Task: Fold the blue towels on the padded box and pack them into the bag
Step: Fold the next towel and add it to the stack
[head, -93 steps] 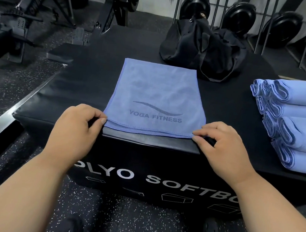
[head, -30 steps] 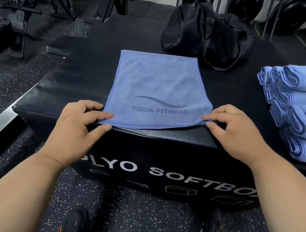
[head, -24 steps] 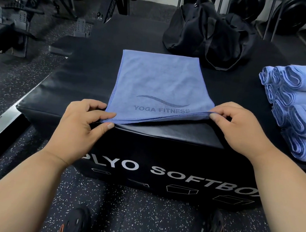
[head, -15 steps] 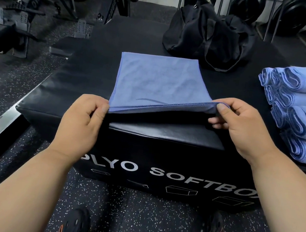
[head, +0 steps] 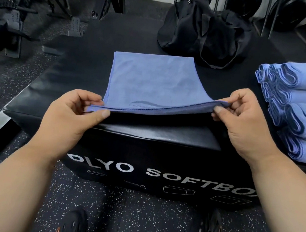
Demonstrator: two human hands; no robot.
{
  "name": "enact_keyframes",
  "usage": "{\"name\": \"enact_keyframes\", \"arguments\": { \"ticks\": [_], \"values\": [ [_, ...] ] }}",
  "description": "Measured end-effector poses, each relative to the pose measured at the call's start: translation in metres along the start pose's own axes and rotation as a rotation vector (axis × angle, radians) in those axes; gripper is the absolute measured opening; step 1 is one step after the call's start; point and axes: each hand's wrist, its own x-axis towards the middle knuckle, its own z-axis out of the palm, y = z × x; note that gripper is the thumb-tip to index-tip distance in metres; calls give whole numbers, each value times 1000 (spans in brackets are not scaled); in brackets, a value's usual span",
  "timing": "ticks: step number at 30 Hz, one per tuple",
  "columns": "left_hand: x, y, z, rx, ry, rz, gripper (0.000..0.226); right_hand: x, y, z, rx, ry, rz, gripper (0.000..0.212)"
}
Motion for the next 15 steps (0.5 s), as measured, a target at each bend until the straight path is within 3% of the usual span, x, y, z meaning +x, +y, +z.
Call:
{"name": "enact_keyframes", "arguments": {
  "ticks": [7,15],
  "values": [
    [6,-5,-13,288,-26,60,38,0,-1,-5,-159,14,-13,34],
    [11,-14,-16,299,-35,101,30,1,3,-9,-238,-64,43,25]
  ]
}}
